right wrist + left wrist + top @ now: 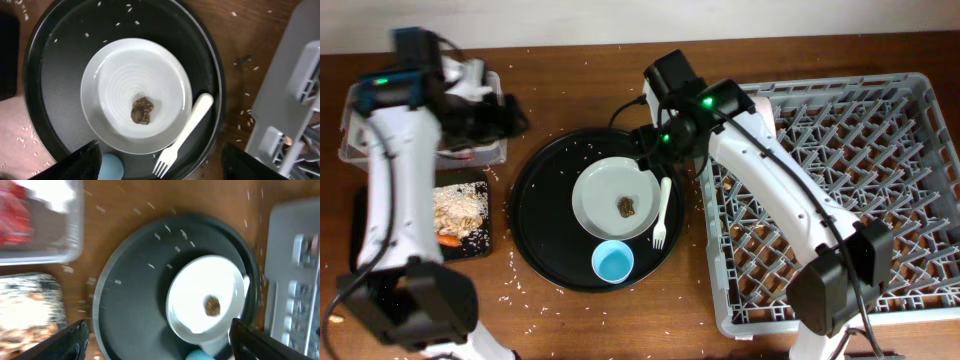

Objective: Sort waste into correct bins and load items into the dishwasher rack
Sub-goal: 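Lower the pink bowl into the rack's back-left slots and release, then grasp the white plate rim with the left gripper and lift it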

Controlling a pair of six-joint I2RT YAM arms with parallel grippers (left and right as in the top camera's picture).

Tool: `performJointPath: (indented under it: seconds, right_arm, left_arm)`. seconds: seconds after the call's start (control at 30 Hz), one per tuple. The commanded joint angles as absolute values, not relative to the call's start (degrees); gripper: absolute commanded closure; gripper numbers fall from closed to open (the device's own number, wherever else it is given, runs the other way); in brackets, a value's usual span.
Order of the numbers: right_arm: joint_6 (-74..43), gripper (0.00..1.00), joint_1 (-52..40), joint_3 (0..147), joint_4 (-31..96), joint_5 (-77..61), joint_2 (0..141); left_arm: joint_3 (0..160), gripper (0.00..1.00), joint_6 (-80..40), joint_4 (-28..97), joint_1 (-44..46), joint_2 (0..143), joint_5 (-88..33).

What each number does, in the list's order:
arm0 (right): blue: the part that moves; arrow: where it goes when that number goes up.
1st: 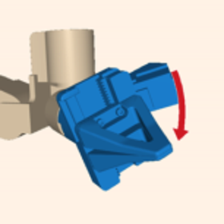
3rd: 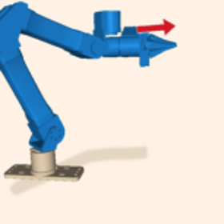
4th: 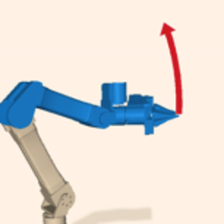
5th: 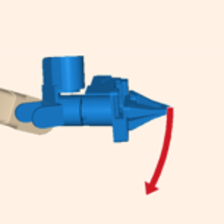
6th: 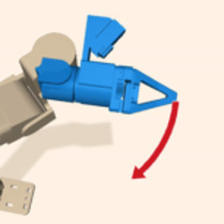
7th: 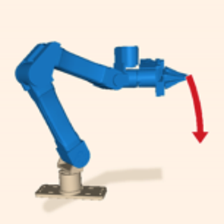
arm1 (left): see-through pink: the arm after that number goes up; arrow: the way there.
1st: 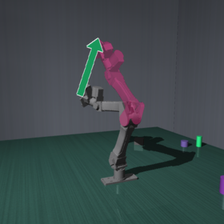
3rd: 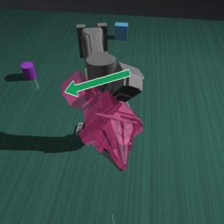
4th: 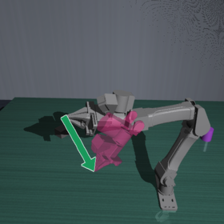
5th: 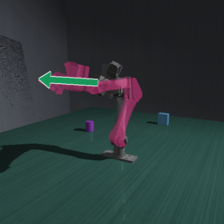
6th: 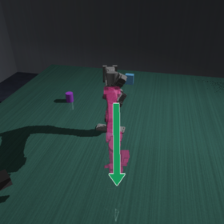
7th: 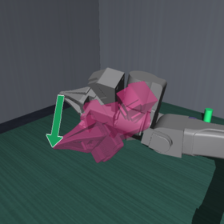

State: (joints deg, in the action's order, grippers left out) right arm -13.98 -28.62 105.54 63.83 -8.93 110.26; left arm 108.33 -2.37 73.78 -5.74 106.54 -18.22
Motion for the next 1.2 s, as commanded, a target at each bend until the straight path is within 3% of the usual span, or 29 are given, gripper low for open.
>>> performJointPath:
  seconds: [0.0, 0.23, 0.37, 0.5, 0.6, 0.63, 0.83, 1.17]
  right_arm:
    - [-15.35, 0.25, -24.84, 105.93, 63.99, -8.43, 111.0]
    - [-15.29, 0.18, -21.63, 105.93, 65.19, -7.68, 111.0]
    - [-15.29, 0.16, -21.71, 105.93, 65.19, -6.61, 111.0]
    - [-15.29, 0.15, -21.71, 105.93, 65.21, -6.61, 111.0]
    - [-15.29, 0.15, -21.71, 105.93, 65.21, -6.0, 111.0]
    - [-15.29, 0.15, -21.71, 105.93, 65.23, -5.48, 111.0]
    - [-15.29, 0.15, -21.71, 105.93, 65.6, -5.34, 111.0]
    - [-15.29, 0.15, -21.71, 105.93, 66.11, -5.34, 111.0]
  left_arm:
    - [106.02, 0.16, -0.36, 74.59, 0.99, 112.51, -16.51]
    - [103.09, 0.31, 1.1, 71.99, 7.99, 125.12, -15.38]
    - [103.09, 0.54, 1.13, 71.18, 9.5, 133.08, -15.2]
    - [103.09, 0.68, 1.1, 71.13, 9.74, 135.98, -15.2]
    - [103.09, 0.96, 1.1, 71.18, 9.74, 135.96, -15.2]
    - [103.11, 0.99, 1.1, 71.18, 9.74, 135.96, -15.22]
    - [106.56, 0.99, 1.13, 75.75, 9.63, 135.94, -15.22]
    - [138.5, 0.99, 3.6, 96.68, 6.24, 135.94, -7.64]
